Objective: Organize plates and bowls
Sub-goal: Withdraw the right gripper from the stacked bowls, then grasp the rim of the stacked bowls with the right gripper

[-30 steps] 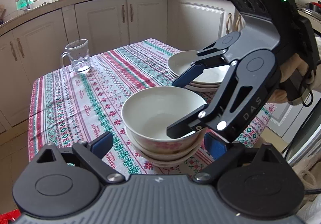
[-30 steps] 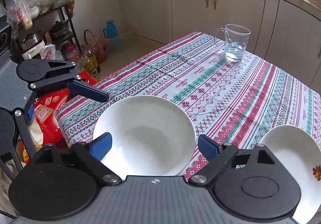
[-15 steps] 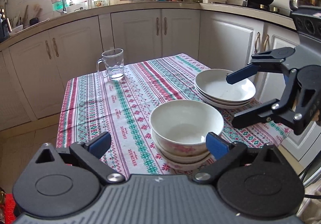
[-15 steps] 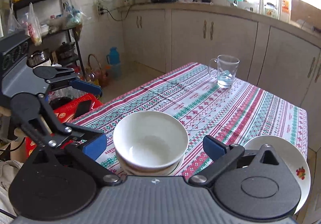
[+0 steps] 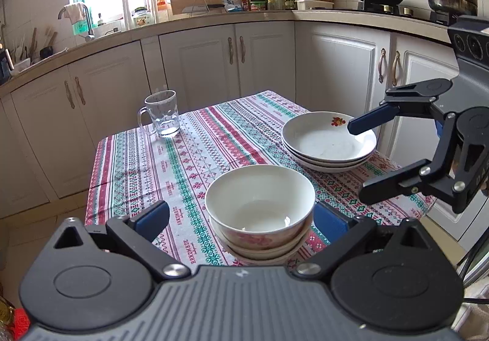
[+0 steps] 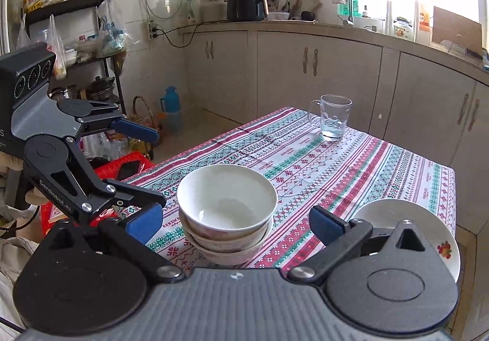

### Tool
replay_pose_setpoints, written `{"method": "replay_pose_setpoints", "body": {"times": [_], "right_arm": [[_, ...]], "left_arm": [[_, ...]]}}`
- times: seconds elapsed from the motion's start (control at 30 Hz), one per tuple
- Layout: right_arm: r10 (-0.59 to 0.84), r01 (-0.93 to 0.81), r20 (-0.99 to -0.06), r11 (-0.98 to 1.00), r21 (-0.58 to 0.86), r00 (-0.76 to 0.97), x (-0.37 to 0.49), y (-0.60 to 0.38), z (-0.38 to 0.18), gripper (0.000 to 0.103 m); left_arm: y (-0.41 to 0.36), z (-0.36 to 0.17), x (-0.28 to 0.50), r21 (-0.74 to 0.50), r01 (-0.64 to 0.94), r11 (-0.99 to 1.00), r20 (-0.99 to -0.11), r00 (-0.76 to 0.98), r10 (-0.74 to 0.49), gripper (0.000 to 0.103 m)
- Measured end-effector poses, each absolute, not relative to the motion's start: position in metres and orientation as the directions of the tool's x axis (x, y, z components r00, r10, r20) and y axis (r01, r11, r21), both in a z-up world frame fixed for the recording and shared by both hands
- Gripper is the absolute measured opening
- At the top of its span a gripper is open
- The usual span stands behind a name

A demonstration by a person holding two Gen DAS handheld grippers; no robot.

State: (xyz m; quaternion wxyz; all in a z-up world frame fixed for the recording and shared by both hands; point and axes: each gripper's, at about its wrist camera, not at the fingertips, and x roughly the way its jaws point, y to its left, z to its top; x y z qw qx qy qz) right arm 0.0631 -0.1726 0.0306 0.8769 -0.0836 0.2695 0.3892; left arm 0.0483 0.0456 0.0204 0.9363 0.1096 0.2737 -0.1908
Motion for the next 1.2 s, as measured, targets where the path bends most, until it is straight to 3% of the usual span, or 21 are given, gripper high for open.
{"method": "replay_pose_setpoints", "body": {"times": [0.37,0.73,1.2], "right_arm": [[0.626,-0.743,-0.58,0.667,0.054,0.52,0.068,-0.169,0.008,0.103],[0.547,-0.722,-0.667,0.691,0.02,0.505,0.082,-0.154,-0.043,0.103],[0.522,-0.776,-0.729,0.63,-0.02,0.442,0.106,-0.123,-0.057,0.103]], "left_arm": [[0.043,-0.001,0.055,0.199,0.525,0.828,-0.596,0.735,-0.323,0.1],[0.066,-0.055,0.088,0.137,0.64,0.756,-0.7,0.603,-0.383,0.1],[0.07,-0.071,0.131,0.053,0.823,0.566,-0.717,0.426,-0.552,0.099]]}}
